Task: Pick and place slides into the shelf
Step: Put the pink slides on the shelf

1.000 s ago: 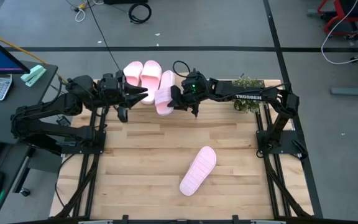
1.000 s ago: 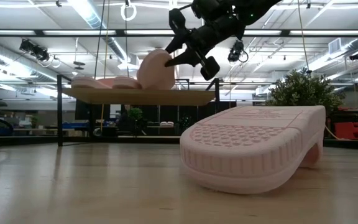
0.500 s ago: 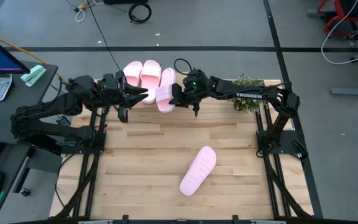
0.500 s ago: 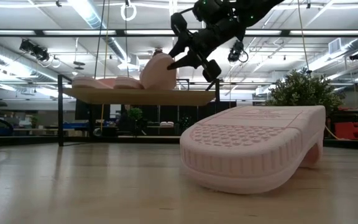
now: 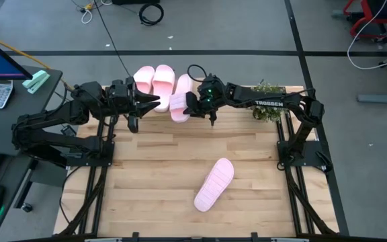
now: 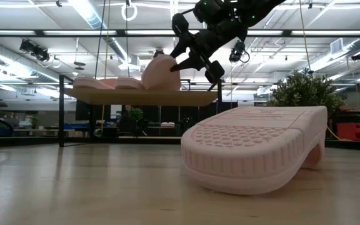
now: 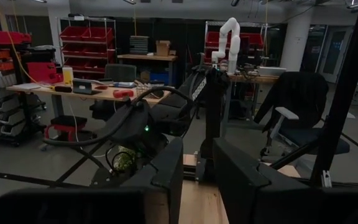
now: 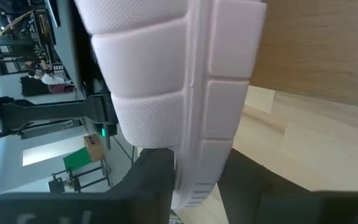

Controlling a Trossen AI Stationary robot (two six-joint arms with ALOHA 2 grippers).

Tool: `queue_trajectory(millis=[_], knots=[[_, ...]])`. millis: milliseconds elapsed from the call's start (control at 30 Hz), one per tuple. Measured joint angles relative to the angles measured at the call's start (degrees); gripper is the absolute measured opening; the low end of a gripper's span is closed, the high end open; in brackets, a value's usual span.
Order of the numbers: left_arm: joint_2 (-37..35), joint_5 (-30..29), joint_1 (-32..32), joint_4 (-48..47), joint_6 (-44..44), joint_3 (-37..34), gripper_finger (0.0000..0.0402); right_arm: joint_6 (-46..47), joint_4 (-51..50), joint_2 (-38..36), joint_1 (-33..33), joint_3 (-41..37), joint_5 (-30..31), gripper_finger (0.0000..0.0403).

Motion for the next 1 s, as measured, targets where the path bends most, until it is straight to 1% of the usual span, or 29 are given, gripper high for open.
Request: queue_trajectory(millis=[167, 333, 533, 600, 767, 1000], knots=[[0.0, 0.0, 0.0, 0.0, 0.0, 0.0, 0.0088, -0.8, 0.0, 0.0, 0.0, 0.0, 0.0, 0.0148], [0.0, 0.0, 0.0, 0.0, 0.0, 0.0, 0.0094, -1.7, -0.6, 0.0, 0.0, 0.0, -0.2, 0.0176], [0.0, 0.0, 0.0, 0.0, 0.0, 0.0, 0.0097, -1.8, -1.7, 0.0, -0.1, 0.0, -5.7, 0.0212], [0.0, 0.0, 0.0, 0.0, 0.0, 0.0, 0.0094, -1.8, -1.8, 0.0, -0.2, 0.0, -6.5, 0.0221], [0.0, 0.0, 0.0, 0.0, 0.0, 0.0, 0.0093, -1.9, -3.3, 0.0, -0.2, 0.0, -6.7, 0.0228], [0.0, 0.0, 0.0, 0.0, 0.0, 0.0, 0.0098, -3.5, -5.8, 0.0, -0.2, 0.0, -6.6, 0.0220]])
